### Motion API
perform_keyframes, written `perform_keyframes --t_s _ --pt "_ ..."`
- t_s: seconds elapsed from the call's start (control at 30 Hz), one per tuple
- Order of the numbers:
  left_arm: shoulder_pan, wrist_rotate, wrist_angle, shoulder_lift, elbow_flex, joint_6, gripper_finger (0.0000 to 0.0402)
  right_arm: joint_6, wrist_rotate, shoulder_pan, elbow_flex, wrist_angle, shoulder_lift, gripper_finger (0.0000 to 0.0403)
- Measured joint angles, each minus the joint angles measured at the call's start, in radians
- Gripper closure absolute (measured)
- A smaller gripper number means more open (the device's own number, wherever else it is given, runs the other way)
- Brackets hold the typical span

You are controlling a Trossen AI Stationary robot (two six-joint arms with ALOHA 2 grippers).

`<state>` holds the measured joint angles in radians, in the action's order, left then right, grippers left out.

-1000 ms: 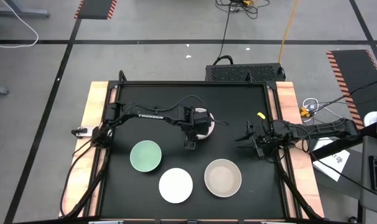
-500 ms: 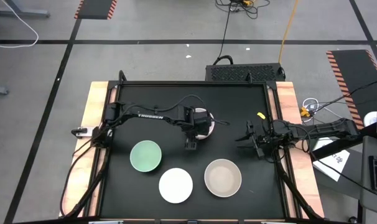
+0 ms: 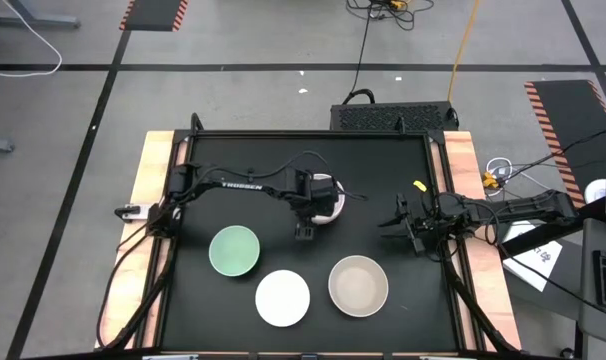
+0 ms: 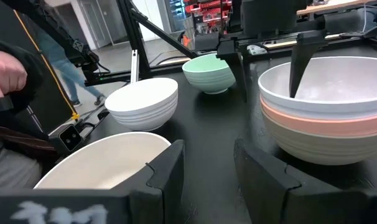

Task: Nest bowls inside each other
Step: Stack the dark white bowl on top of the center white bowl

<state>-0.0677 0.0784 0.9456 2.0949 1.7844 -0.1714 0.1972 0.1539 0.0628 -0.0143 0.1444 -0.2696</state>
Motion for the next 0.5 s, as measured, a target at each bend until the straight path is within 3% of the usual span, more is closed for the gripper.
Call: perform_keyframes --t_s 0.4,0.5 --pt "0.012 0.017 0.139 -0.002 0.259 -0.031 0.0098 0.000 0.000 0.000 0.000 -0.015 0.000 0.0271" --pt "0.019 0.079 0.179 -0.002 0.321 -0.074 0.0095 0.000 0.000 0.000 0.000 -0.016 0.000 0.0271"
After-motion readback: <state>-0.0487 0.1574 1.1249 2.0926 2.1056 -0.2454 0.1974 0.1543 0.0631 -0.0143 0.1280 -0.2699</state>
